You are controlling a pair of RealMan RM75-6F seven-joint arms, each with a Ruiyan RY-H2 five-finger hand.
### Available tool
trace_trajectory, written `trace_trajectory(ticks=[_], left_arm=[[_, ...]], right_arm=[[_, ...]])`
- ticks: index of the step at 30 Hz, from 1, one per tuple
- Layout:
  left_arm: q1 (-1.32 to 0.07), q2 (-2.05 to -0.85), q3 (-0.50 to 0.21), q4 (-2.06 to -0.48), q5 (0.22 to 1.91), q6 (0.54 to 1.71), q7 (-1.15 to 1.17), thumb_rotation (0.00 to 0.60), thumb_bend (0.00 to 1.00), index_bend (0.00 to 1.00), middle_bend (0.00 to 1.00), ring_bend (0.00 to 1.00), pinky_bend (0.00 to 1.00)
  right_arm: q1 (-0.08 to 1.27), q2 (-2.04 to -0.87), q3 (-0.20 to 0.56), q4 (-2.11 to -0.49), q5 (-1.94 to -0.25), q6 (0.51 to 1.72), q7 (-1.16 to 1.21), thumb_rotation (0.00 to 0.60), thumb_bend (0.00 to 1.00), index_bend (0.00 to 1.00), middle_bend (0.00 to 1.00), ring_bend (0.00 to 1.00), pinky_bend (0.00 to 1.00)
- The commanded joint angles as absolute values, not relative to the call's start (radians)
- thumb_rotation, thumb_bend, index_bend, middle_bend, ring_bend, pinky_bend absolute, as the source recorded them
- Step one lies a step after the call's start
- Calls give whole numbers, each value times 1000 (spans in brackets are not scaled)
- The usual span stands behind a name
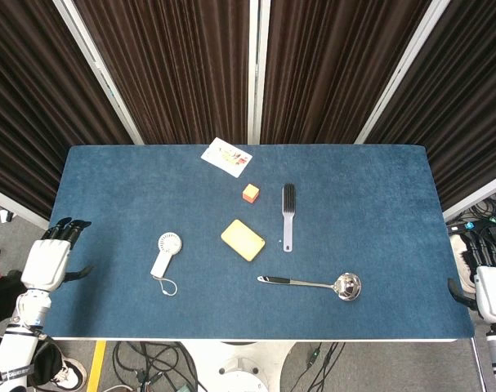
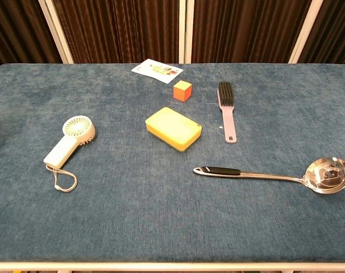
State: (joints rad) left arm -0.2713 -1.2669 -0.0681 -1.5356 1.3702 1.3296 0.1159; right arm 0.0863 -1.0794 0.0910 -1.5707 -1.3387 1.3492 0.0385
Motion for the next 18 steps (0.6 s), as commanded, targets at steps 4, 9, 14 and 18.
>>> trace_trajectory(ticks=[4,9,14,18], left_arm=[[-271,-1267,-69,-1538,1379,1332,114,600,139,172,182,97,262],[-272,-1266,-66,-1546,1390,1328,114,600,140,172,186,97,276],[-272,-1275,-67,-1552,1405,1337,117,600,147,172,281,269,422],[-277,-1271,-42,-1579,1393,1286,133,600,288,172,692,738,776]], right_arm=[[84,-1075,93,-1578,-1337,1355,34,600,273,0,0,0,0],[87,-1072,93,-1583,-1336,1349,34,600,273,0,0,0,0],[90,-1068,96,-1592,-1341,1350,35,600,274,0,0,0,0],[85,-1070,92,-1584,-1340,1352,47,600,274,0,0,0,0]])
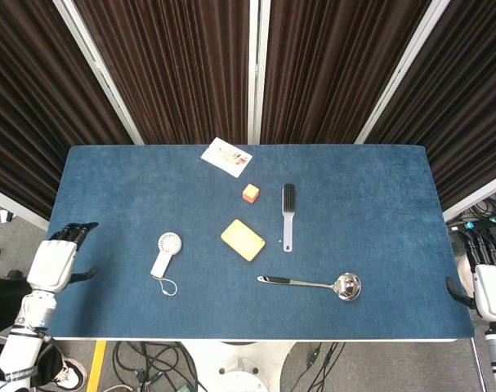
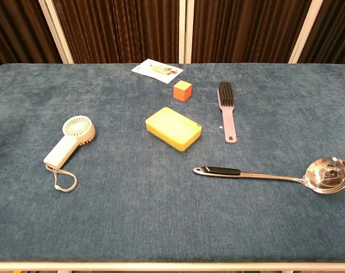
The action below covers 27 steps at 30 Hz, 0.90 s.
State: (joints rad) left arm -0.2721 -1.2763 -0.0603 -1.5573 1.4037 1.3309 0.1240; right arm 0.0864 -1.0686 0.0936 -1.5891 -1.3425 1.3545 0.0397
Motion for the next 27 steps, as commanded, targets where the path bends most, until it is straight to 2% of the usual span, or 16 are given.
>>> trace_trajectory(ticks=[1,4,7,13,19,27], left_arm=[[-283,-1267,-35,-1588,1391,1263,136,600,340,172,751,788,815],[-294,-1274,-19,-1595,1392,1229,169,600,426,172,816,840,846],[-305,-1298,-1,-1593,1409,1200,173,600,448,172,824,846,847],[-329,-1357,27,-1575,1446,1151,171,600,472,172,837,848,847],[-349,-1410,23,-1548,1447,1127,192,600,482,172,839,848,847],[-372,-1418,17,-1555,1414,1082,226,600,484,172,840,848,847]], right_arm=[[86,-1072,93,-1580,-1337,1347,55,600,274,0,0,0,0],[86,-1072,83,-1575,-1338,1333,58,600,275,0,0,0,0],[84,-1068,83,-1568,-1341,1336,62,600,275,0,0,0,0],[81,-1058,92,-1569,-1327,1338,75,600,275,0,0,0,0],[84,-1056,90,-1575,-1323,1328,63,600,275,0,0,0,0],[85,-1056,91,-1574,-1318,1326,59,600,276,0,0,0,0]])
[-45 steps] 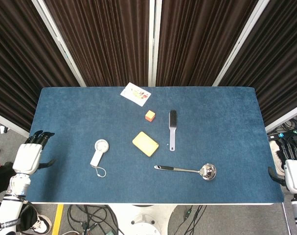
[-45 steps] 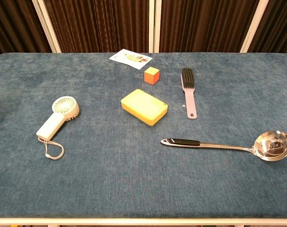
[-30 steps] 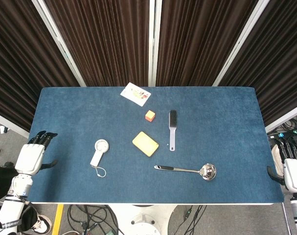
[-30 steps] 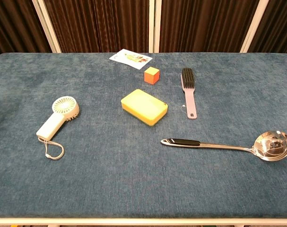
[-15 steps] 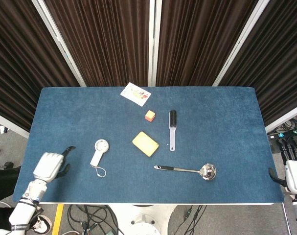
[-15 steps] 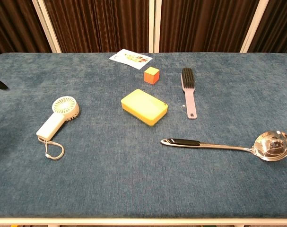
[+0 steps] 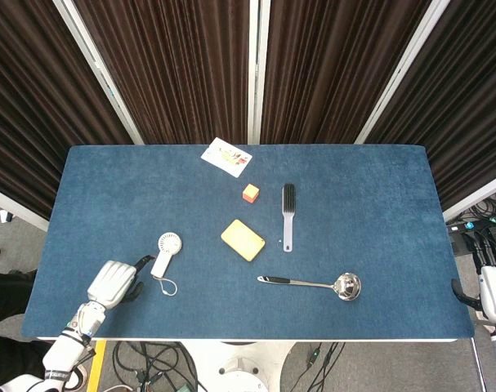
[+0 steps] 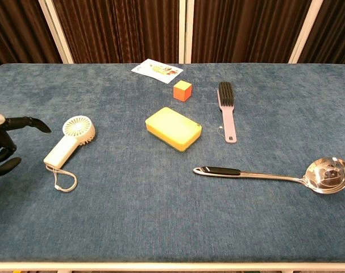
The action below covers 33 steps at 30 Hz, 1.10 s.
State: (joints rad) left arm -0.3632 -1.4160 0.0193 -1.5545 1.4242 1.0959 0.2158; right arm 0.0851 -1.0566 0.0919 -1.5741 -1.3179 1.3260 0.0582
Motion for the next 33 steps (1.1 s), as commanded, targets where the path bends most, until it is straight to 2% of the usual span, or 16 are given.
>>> trace_trajectory(ticks=[1,8,33], left_arm=[[-378,-1420,16,-1551,1407,1071,231,600,484,172,840,848,847],[-402,-1443,-5,-1520,1366,1038,238,600,485,172,841,848,847],[-444,-1466,-12,-1517,1321,1001,272,600,487,174,840,848,847]], right_arm=[[84,-1056,91,-1573,-1316,1325,59,600,276,0,0,0,0],[81,-1049,94,-1573,-1310,1327,64,600,275,0,0,0,0],[69,-1044,92,-1546,-1312,1327,110,600,275,0,0,0,0]])
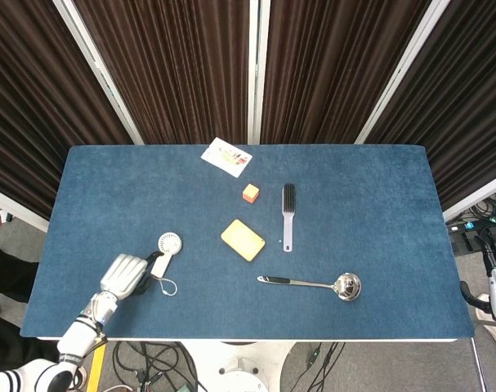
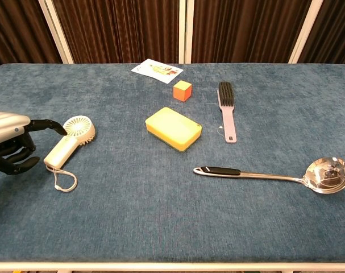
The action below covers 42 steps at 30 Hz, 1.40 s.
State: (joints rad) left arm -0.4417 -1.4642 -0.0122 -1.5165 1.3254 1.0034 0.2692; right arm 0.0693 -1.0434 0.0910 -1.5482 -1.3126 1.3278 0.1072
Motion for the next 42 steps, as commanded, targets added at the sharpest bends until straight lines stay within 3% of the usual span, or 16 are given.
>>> trace_trajectory(ticks=[1,42], left_arm=[[-445,-1467,-12,-1517,1318,999,276,600,487,174,840,848,847],[-482,-1463,0,-1517,1237,944,305,600,488,186,841,848,847]], right_arm=[[69,-1043,93,-1545,-1312,1327,112,600,275,0,0,0,0],[69,-1046,95,-1536,-1310,1317,126,600,276,0,0,0,0]])
